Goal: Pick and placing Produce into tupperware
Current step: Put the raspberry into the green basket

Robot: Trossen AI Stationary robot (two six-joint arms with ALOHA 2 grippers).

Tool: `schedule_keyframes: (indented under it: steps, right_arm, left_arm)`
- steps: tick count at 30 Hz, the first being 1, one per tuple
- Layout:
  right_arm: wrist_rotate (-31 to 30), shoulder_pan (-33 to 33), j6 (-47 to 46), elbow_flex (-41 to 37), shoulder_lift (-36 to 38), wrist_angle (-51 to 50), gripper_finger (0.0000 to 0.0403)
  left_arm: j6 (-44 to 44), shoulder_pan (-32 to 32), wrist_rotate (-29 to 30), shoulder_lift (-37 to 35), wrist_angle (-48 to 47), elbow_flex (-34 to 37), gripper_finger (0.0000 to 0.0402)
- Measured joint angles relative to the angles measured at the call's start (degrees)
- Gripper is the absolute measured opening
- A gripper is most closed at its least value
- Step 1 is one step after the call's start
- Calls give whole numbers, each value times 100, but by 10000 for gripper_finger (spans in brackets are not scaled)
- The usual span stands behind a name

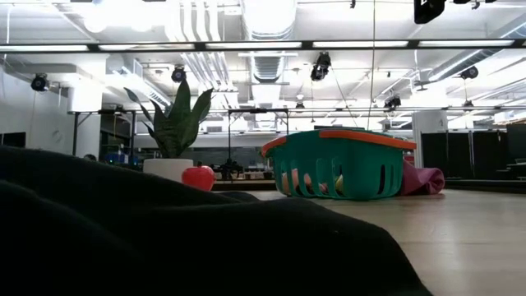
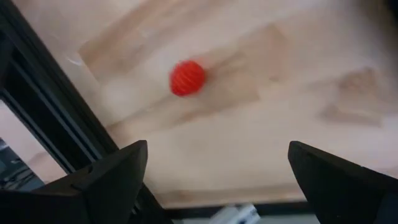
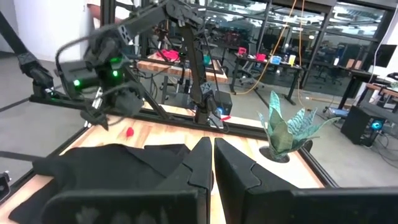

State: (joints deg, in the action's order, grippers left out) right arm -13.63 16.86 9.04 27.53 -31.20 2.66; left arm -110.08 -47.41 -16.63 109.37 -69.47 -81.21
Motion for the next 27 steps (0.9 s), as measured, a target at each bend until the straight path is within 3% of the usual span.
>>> schedule_keyframes:
  steps: [5,11,15,27]
  right_arm:
    - [0,0,-2,0,2,50,11]
    - [0,0,-2,0,0,54,11]
    - [0,0,-2,0,-13,59,11]
    - [-1,-1,3,0,-123,145,11]
  left_arm:
    - [103,-14,220,-289,107,565,359]
    - [94,-17,363,-778,1379,1528,348]
    - [50,-17,356,-901,1727,2009,347]
    - [127,-19,326,-1098,2185,2392,346]
